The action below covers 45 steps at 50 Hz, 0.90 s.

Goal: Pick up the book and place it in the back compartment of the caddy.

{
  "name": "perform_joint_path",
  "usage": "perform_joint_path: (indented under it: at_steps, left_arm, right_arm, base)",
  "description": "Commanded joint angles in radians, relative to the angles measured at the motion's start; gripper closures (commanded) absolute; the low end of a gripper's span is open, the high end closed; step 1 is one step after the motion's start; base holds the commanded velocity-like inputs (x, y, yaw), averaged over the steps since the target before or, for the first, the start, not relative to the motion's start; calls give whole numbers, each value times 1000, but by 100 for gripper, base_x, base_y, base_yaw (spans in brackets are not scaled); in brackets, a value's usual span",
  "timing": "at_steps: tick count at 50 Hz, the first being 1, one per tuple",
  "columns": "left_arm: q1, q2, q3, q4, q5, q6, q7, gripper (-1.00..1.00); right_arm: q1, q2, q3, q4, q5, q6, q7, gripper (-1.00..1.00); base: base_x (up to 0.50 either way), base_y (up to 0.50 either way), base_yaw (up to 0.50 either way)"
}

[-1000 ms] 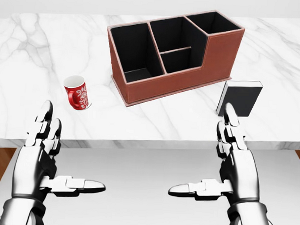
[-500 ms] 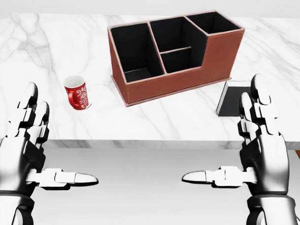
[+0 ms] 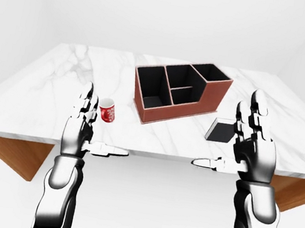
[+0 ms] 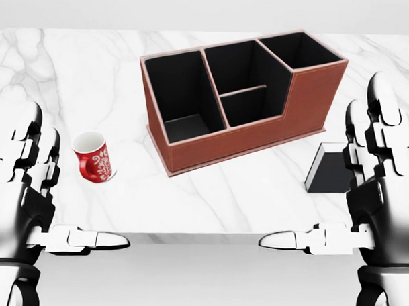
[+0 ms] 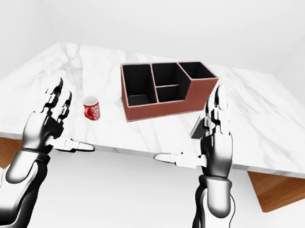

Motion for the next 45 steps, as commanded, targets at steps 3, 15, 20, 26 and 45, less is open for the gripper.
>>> perform_joint_path:
  at_steps: [3,15,20,26,45]
  left_arm:
    - [2,-1,-2,-9,0,0,-1,-100]
    - [5,-2,-5,1,2,0,-2,-100]
    - [4,-2,-5,5,2,0,-3,-100]
    - [7,-4,-9,11,4,0,-3,-100]
    - [6,-3,-8,18,5,0,-3,-100]
  right_arm:
    - [-6,-5,-16,-31,-10,0,15,-100]
    - [-3,-5,-12,-16,-25,0,22,-100]
    - [-3,-5,-13,-17,-25,0,24,-100]
    - [-3,-6,-15,-16,-26,0,28,-100]
    - [-6,-6,-16,-26,-32,0,30,-100]
  base:
    - [50,0,0]
    - [50,0,0]
    - [50,0,0]
    - [50,0,0]
    - [50,0,0]
